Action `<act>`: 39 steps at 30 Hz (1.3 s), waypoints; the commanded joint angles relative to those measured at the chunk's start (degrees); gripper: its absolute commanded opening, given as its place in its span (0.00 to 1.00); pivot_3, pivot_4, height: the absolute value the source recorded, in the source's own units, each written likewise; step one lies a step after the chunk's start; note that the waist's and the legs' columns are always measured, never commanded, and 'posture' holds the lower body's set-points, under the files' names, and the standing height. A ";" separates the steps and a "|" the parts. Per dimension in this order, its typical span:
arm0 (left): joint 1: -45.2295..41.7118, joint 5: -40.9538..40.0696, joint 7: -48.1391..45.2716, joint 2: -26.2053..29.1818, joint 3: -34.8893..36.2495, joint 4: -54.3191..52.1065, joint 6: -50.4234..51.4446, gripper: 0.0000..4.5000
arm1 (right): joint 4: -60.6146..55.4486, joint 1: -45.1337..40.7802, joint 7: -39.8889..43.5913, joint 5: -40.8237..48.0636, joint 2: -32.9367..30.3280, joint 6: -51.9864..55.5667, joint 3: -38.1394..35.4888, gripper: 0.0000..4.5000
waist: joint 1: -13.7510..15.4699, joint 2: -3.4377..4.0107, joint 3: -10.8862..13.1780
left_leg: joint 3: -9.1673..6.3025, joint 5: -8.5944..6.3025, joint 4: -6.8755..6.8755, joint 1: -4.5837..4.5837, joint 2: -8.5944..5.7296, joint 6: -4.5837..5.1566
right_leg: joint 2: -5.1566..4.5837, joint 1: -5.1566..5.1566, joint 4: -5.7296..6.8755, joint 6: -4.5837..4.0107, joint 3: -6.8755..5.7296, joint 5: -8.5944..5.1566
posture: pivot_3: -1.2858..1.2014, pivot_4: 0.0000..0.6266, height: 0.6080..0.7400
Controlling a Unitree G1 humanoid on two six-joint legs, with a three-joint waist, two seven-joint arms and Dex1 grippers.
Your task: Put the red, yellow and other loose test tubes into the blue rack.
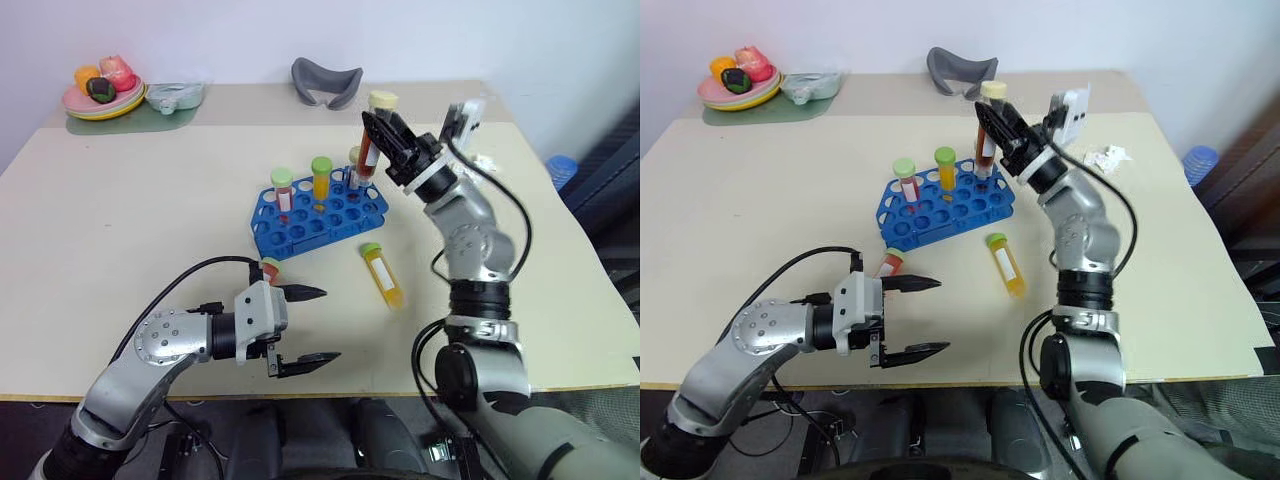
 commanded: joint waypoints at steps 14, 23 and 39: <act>4.47 -4.50 2.50 3.89 5.84 -7.61 3.08 1.00 | 27.75 -4.47 0.60 -1.57 3.04 -38.77 0.36 0.18 | -1.37 0.04 0.02 | -0.03 0.09 -0.07 0.05 0.03 -0.15 | -0.01 -0.01 0.09 -0.01 -0.02 0.00 | 0.52 0.24 1.00; 4.80 -5.71 3.66 4.60 6.80 -8.58 4.34 1.00 | 31.43 -3.99 1.31 -1.73 1.56 -40.96 0.89 0.18 | -1.40 0.05 0.03 | -0.04 0.10 -0.08 0.06 0.04 -0.17 | 0.00 -0.01 0.10 -0.01 -0.02 0.00 | 0.52 0.24 1.00; 6.37 -7.82 9.10 0.42 9.76 -6.70 4.92 1.00 | 31.70 -0.22 2.28 -2.65 1.33 -41.27 1.96 0.18 | -1.39 0.05 0.03 | -0.04 0.10 -0.07 0.08 0.04 -0.18 | -0.01 0.00 0.12 -0.01 -0.02 0.00 | 0.52 0.24 1.00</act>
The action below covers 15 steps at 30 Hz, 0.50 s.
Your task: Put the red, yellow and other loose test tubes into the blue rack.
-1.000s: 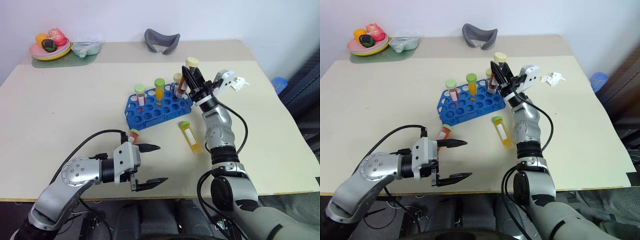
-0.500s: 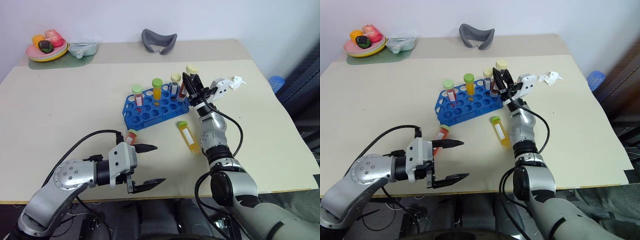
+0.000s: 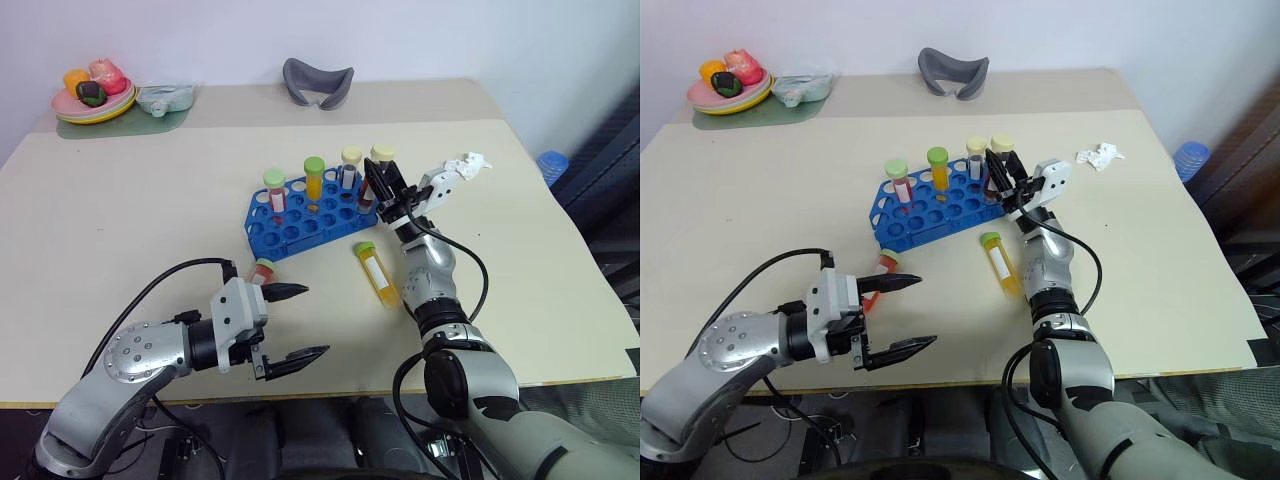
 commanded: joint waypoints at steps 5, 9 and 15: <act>-0.22 -1.08 5.10 -2.38 3.46 -0.08 0.99 1.00 | 0.01 0.33 -0.20 -0.18 -0.49 -1.27 0.44 0.18 | 0.00 0.00 0.00 | 0.00 0.00 0.00 0.00 0.00 0.00 | 0.00 0.01 0.01 0.00 0.00 0.00 | 0.52 0.24 1.00; -2.25 -0.64 8.92 -4.63 4.03 2.15 2.60 1.00 | 0.89 0.39 -0.23 -0.35 -0.74 -1.61 0.37 0.18 | 0.03 0.00 0.00 | 0.00 0.00 0.00 0.01 0.00 0.00 | -0.01 0.02 0.01 0.00 0.00 0.00 | 0.52 0.24 1.00; -8.93 1.41 11.83 -9.10 4.46 15.21 2.21 1.00 | 1.64 0.22 -0.41 -0.39 -0.96 -2.03 0.40 0.18 | -0.07 0.01 -0.01 | -0.05 0.03 0.02 0.13 -0.02 -0.06 | -0.02 0.22 -0.03 0.00 -0.08 0.00 | 0.52 0.24 1.00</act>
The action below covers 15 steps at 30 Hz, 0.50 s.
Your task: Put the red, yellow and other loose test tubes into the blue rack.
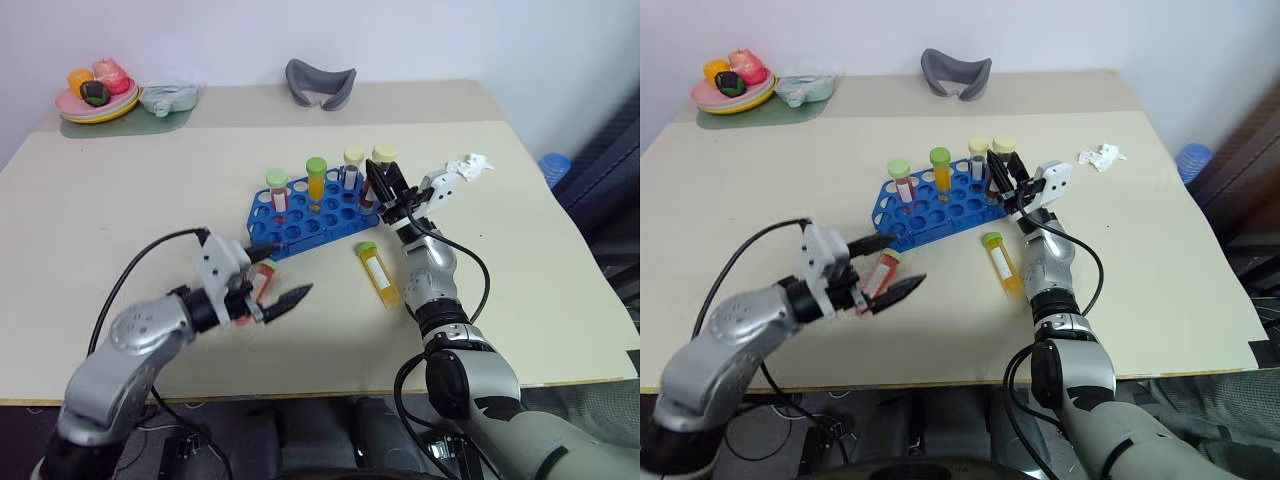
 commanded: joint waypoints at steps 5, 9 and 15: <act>2.44 2.71 1.74 -3.57 0.39 3.44 -3.69 1.00 | 0.69 0.49 -0.26 -0.29 -0.63 -0.94 0.22 0.18 | 0.04 0.00 0.00 | -0.03 0.00 -0.03 0.00 0.02 -0.01 | -0.02 0.00 0.00 0.00 -0.03 0.00 | 0.52 0.24 1.00; 5.02 4.42 -1.40 -2.95 0.04 4.96 -7.92 1.00 | 1.23 0.53 -0.39 -0.49 -0.90 -1.13 0.20 0.18 | 0.08 0.00 0.00 | -0.02 0.00 -0.02 0.02 0.00 -0.01 | -0.05 0.05 -0.01 0.00 -0.03 0.00 | 0.52 0.24 1.00; 6.65 6.76 -6.16 -2.35 -0.55 7.52 -14.48 1.00 | 3.31 -0.29 -1.19 -1.07 -1.48 -1.78 0.06 0.18 | 0.10 0.01 0.00 | -0.02 0.00 -0.02 0.04 0.00 -0.01 | -0.05 0.08 -0.02 0.00 -0.05 0.00 | 0.52 0.24 1.00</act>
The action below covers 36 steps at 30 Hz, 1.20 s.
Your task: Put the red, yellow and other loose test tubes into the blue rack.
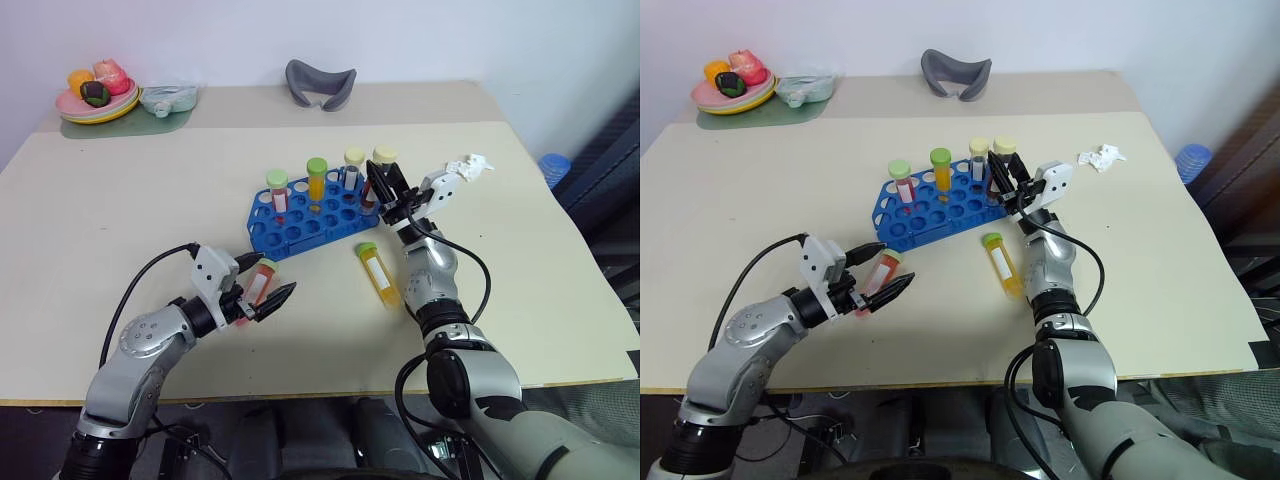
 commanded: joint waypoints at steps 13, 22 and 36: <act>2.54 1.03 -5.41 0.48 -0.23 -1.10 -7.58 1.00 | 3.43 -0.35 -0.78 -0.66 -0.67 -1.41 -0.39 0.18 | 0.03 0.00 0.00 | -0.01 0.00 -0.01 0.00 0.00 0.01 | -0.01 0.01 0.00 0.00 -0.01 0.00 | 0.52 0.24 1.00; 2.16 0.14 -5.04 0.68 0.34 -2.26 -6.23 1.00 | 2.94 3.76 0.07 -1.31 1.61 -4.68 0.54 0.18 | -0.06 0.00 0.00 | -0.01 0.00 -0.02 0.01 0.01 0.01 | 0.00 0.01 0.00 0.00 -0.01 0.00 | 0.52 0.24 1.00; 1.59 0.04 -5.14 0.29 0.13 -1.70 -5.82 1.00 | -0.35 5.04 -5.69 -4.92 0.39 -4.86 2.63 0.95 | -0.05 0.01 0.00 | -0.01 0.00 -0.03 0.04 0.01 0.01 | 0.00 0.03 0.00 0.00 0.00 0.00 | 0.52 0.24 1.00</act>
